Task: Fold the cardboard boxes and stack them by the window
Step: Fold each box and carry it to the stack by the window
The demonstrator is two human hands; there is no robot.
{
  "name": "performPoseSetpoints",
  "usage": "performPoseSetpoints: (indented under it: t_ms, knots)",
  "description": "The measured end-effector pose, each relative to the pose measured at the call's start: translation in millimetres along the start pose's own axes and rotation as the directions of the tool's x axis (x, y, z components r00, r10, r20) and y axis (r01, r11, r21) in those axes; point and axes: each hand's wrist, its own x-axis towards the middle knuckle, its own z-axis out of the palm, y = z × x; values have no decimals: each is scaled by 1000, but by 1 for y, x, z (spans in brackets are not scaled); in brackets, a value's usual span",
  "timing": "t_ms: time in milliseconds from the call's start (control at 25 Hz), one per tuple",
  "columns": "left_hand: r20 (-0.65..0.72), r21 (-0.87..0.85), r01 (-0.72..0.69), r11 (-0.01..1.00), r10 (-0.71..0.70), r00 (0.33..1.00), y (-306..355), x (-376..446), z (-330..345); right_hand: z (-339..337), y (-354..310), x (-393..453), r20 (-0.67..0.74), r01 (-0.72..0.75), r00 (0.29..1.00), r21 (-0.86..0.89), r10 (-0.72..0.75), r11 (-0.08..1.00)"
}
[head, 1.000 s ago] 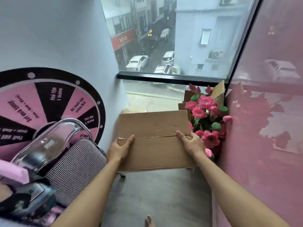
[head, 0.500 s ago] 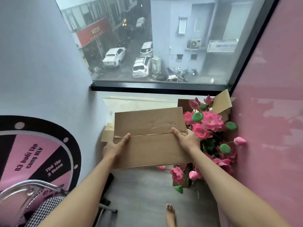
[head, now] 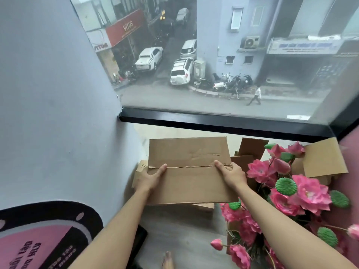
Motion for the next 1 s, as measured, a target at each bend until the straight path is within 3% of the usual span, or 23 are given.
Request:
performPoseSetpoints:
  t_ms: [480, 640, 1000]
  knots:
    - [307, 100, 66, 993, -94, 947, -1, 227, 85, 79, 27, 133, -170, -299, 936, 84, 309, 951]
    - [325, 121, 151, 981, -183, 928, -28, 272, 139, 101, 66, 185, -168, -344, 920, 80, 353, 935]
    - [276, 167, 184, 969, -226, 934, -120, 338, 247, 157, 179, 269, -153, -395, 909, -23, 388, 918]
